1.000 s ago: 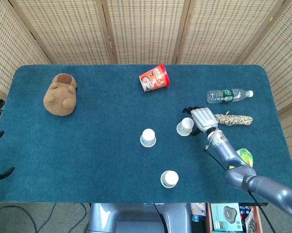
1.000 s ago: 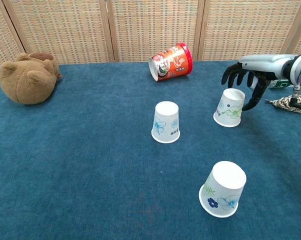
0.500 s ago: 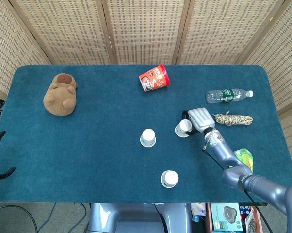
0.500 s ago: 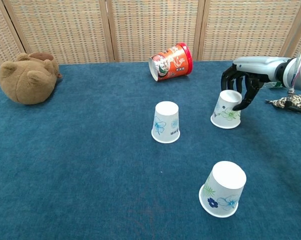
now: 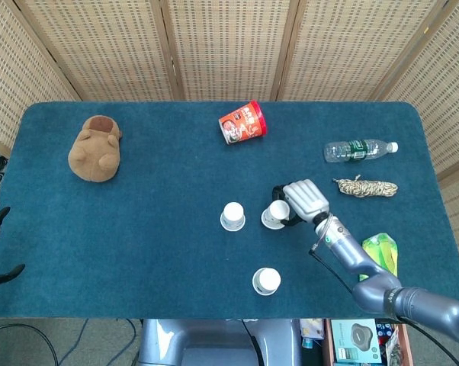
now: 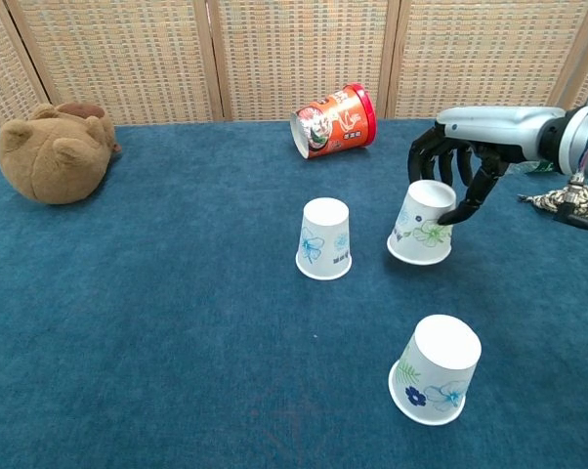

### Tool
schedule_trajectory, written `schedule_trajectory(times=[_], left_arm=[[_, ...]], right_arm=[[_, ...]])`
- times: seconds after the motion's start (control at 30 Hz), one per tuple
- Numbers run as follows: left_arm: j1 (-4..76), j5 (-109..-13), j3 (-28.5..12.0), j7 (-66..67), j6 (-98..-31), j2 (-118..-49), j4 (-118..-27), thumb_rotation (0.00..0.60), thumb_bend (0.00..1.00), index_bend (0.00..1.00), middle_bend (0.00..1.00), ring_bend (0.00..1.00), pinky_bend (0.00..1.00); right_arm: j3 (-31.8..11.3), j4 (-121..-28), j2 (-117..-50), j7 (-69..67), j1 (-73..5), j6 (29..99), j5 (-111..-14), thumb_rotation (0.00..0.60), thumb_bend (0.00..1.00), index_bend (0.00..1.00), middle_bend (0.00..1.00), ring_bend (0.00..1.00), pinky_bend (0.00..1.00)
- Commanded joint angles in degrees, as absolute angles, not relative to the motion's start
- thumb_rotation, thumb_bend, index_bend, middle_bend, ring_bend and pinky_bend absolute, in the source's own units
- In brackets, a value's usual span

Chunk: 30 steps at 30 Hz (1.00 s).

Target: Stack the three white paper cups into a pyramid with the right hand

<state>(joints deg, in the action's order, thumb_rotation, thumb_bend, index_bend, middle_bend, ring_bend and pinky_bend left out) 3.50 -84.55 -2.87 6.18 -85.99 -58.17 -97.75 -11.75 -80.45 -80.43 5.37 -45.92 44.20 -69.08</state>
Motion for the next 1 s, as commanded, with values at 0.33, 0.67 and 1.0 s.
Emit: schedule_trajectory(times=[0.33, 0.67, 1.0], left_arm=[[3.5, -84.8, -2.8, 5.5, -86.2, -57.9, -97.6, 0.6, 0.06, 0.0, 0.0, 0.0, 0.0], [3.5, -84.9, -2.9, 4.4, -86.3, -57.7, -97.3, 0.6, 0.06, 0.0, 0.0, 0.0, 0.0], [3.6, -84.9, -2.8, 3.9, -86.2, -57.7, -97.0, 0.6, 0.06, 0.0, 0.0, 0.0, 0.0]], right_arm=[[-12.5, -79.1, -85.2, 10.0, -47.5, 46.6, -66.0, 0.6, 0.34, 0.47, 0.58, 0.49, 0.54], [-12.1, -76.0, -88.5, 14.9, -49.1, 46.7, -63.8, 0.6, 0.34, 0.47, 0.58, 0.49, 0.54], [-12.3, -75.9, -90.0, 17.6, -50.2, 47.1, -62.2, 0.6, 0.34, 0.47, 0.56, 0.49, 0.54]])
